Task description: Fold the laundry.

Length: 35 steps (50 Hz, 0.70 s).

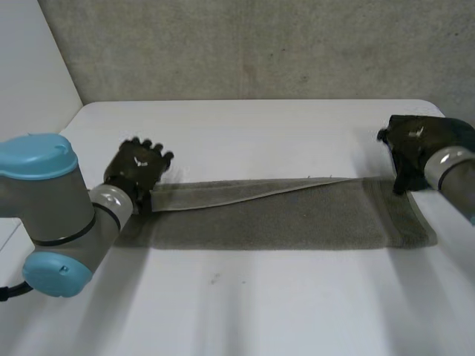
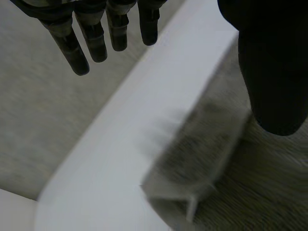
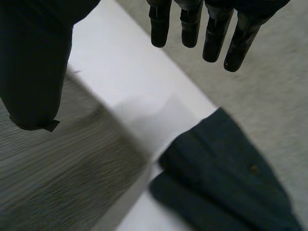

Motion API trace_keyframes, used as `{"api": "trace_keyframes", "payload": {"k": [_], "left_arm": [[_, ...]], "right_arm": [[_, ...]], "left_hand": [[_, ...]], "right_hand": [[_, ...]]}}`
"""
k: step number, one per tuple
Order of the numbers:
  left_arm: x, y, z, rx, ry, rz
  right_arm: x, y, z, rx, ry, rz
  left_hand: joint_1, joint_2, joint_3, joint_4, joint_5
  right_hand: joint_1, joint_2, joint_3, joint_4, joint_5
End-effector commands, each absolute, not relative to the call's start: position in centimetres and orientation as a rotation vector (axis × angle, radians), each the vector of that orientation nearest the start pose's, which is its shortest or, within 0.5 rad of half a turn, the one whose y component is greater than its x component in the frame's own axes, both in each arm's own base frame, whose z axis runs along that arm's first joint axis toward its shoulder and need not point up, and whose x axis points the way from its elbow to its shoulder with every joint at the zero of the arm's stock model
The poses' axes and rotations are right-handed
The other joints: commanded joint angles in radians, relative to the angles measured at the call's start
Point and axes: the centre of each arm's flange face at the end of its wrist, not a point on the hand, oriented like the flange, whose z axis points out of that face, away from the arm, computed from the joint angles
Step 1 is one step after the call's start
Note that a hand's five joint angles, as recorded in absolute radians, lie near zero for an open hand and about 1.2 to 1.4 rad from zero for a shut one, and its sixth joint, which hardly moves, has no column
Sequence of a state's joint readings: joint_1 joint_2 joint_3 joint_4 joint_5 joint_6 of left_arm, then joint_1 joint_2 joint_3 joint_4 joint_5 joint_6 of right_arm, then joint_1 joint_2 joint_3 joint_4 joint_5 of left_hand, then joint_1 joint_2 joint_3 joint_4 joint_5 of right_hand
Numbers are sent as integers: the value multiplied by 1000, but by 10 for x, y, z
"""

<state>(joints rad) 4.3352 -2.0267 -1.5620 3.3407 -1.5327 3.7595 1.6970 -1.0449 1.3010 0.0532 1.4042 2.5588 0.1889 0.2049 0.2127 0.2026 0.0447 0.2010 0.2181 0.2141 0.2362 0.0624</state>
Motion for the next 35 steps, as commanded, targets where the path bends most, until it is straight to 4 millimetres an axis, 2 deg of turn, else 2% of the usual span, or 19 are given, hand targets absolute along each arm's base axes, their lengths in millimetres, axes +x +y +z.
{"api": "trace_keyframes", "payload": {"k": [1,8,11,13,17,20,23,27,28,30,33,35], "left_arm": [[-255,-317,143,1161,2129,-1792],[-251,-350,125,1126,2068,-1806],[-248,-369,124,1129,1972,-1812],[-246,-388,135,1073,1870,-1877],[-246,-410,159,910,1736,-2042],[-245,-416,170,814,1708,-2103],[-249,-409,168,823,1732,-2098],[-257,-387,155,899,1822,-2038],[-261,-374,156,932,1854,-2019],[-262,-364,159,949,1876,-2010],[-260,-342,163,965,1951,-1982],[-256,-328,166,949,2009,-1984]], "right_arm": [[195,-340,170,-1101,2413,-1825],[192,-323,157,-1102,2419,-1812],[187,-318,155,-1090,2430,-1815],[185,-316,155,-1084,2433,-1823],[182,-307,161,-1076,2418,-1851],[178,-304,165,-1063,2416,-1865],[171,-301,169,-1034,2421,-1872],[164,-299,167,-1026,2415,-1851],[162,-299,166,-1028,2414,-1845],[156,-301,164,-1019,2410,-1831],[146,-305,163,-999,2415,-1817],[143,-307,161,-990,2417,-1808]], "left_hand": [[-14,-30,-37,-27,-44],[-11,-27,-34,-24,-41],[-5,-21,-29,-18,-35],[4,-12,-20,-10,-26],[7,-9,-17,-7,-23],[7,-9,-17,-7,-23],[7,-9,-17,-7,-23],[4,-12,-20,-10,-26],[4,-12,-20,-10,-26],[7,-9,-17,-7,-23],[7,-9,-17,-7,-23],[7,-9,-17,-7,-23]], "right_hand": [[-26,-44,-40,-62,-62],[-26,-44,-40,-62,-62],[-26,-44,-40,-62,-62],[-26,-44,-40,-62,-62],[-26,-44,-40,-62,-62],[-26,-44,-40,-62,-62],[-26,-44,-40,-62,-62],[-26,-44,-40,-62,-62],[-5,-22,-18,-40,-41],[110,93,97,75,74],[244,227,231,209,209],[254,237,241,219,218]]}}
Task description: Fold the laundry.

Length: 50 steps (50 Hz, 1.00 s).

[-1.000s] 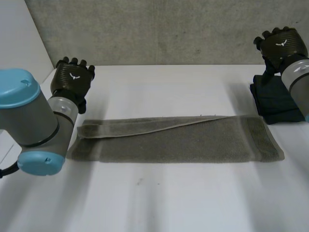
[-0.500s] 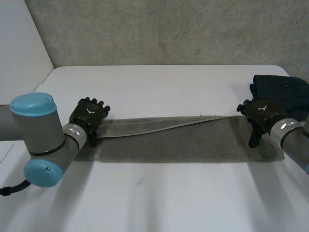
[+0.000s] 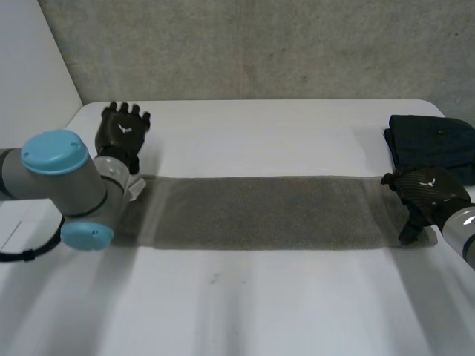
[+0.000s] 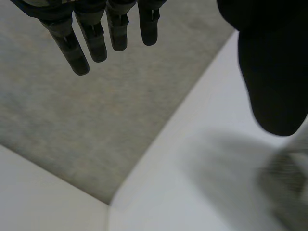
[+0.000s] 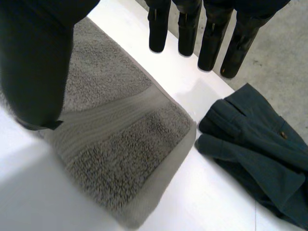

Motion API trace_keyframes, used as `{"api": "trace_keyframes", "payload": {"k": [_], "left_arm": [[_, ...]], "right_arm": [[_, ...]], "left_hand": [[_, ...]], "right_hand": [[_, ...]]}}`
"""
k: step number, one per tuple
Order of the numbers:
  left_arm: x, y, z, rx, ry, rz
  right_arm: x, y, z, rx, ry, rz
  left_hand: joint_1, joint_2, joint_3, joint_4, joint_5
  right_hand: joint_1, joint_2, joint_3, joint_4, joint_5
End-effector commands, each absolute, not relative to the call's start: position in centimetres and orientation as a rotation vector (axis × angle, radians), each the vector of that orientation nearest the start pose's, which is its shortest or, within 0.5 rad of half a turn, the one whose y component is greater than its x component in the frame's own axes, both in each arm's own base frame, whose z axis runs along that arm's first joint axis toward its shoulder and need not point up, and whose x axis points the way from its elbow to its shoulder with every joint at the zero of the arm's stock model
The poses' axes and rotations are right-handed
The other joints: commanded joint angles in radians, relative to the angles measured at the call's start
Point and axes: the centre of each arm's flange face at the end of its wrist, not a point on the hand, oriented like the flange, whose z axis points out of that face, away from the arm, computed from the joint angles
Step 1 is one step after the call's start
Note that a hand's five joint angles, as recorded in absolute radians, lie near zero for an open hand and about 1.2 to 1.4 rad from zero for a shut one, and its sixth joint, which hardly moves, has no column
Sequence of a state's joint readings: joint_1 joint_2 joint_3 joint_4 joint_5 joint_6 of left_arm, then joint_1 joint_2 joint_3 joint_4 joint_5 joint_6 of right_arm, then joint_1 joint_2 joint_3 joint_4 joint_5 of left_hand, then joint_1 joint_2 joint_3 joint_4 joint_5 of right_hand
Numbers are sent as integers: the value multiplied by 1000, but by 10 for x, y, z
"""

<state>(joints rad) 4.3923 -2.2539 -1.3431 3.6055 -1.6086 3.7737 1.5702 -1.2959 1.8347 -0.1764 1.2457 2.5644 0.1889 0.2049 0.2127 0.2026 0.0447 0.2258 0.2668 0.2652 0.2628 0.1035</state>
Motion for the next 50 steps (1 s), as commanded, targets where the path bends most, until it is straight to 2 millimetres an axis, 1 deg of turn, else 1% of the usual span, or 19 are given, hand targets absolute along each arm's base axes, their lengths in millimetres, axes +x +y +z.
{"api": "trace_keyframes", "payload": {"k": [1,4,5,7,14,18,20,21,23,26,30,31,32,34,35,37,38,42,50], "left_arm": [[-255,-324,169,936,2024,-1993],[-254,-307,177,887,2092,-2043],[-254,-303,178,876,2112,-2053],[-254,-294,181,839,2157,-2085],[-256,-287,186,814,2183,-2124],[-256,-289,182,814,2193,-2110],[-255,-289,181,811,2196,-2105],[-255,-289,180,812,2197,-2103],[-255,-290,179,813,2200,-2100],[-254,-290,176,811,2208,-2090],[-254,-290,176,809,2210,-2091],[-254,-290,176,807,2210,-2090],[-254,-290,176,810,2211,-2089],[-254,-289,177,807,2212,-2092],[-254,-289,177,807,2212,-2092],[-254,-289,178,802,2209,-2094],[-253,-289,179,799,2207,-2095],[-253,-289,179,798,2209,-2096],[-253,-289,178,798,2214,-2091]], "right_arm": [[140,-308,159,-984,2418,-1798],[139,-311,151,-981,2430,-1772],[138,-312,144,-976,2443,-1745],[138,-314,139,-979,2451,-1732],[135,-319,120,-1058,2488,-1689],[134,-321,114,-1090,2498,-1675],[130,-323,112,-1081,2510,-1672],[127,-325,112,-1074,2514,-1676],[126,-328,111,-1071,2517,-1679],[123,-334,109,-1065,2542,-1678],[104,-340,115,-1027,2620,-1721],[94,-344,119,-1011,2655,-1754],[91,-345,123,-1012,2667,-1770],[84,-346,129,-1031,2692,-1803],[80,-347,134,-1072,2709,-1828],[75,-348,136,-1114,2728,-1847],[69,-348,137,-1149,2751,-1852],[50,-350,138,-1166,2800,-1857],[45,-350,139,-1169,2819,-1854]], "left_hand": [[7,-9,-17,-7,-23],[10,-6,-14,-4,-20],[13,-3,-11,-1,-18],[19,3,-5,5,-12],[22,6,-2,8,-9],[22,6,-2,8,-9],[22,6,-2,8,-9],[22,6,-2,8,-9],[22,6,-2,8,-9],[22,6,-2,8,-9],[19,3,-5,5,-12],[22,6,-2,8,-9],[19,3,-5,5,-12],[22,6,-2,8,-9],[19,3,-5,5,-12],[19,3,-5,5,-12],[19,3,-5,5,-12],[19,3,-5,5,-12],[19,3,-5,5,-12]], "right_hand": [[238,197,198,201,186],[273,232,234,236,221],[288,247,248,251,235],[311,270,272,274,259],[388,347,348,351,335],[528,487,489,491,476],[716,675,676,679,663],[981,940,942,944,929],[1170,1129,1130,1133,1117],[1170,1129,1131,1133,1118],[1170,1129,1131,1133,1118],[1170,1129,1131,1133,1118],[1170,1129,1131,1133,1118],[1170,1129,1131,1133,1118],[1170,1129,1131,1133,1118],[1170,1129,1131,1133,1118],[1170,1129,1131,1133,1118],[1170,1129,1131,1133,1118],[1170,1129,1131,1133,1118]]}}
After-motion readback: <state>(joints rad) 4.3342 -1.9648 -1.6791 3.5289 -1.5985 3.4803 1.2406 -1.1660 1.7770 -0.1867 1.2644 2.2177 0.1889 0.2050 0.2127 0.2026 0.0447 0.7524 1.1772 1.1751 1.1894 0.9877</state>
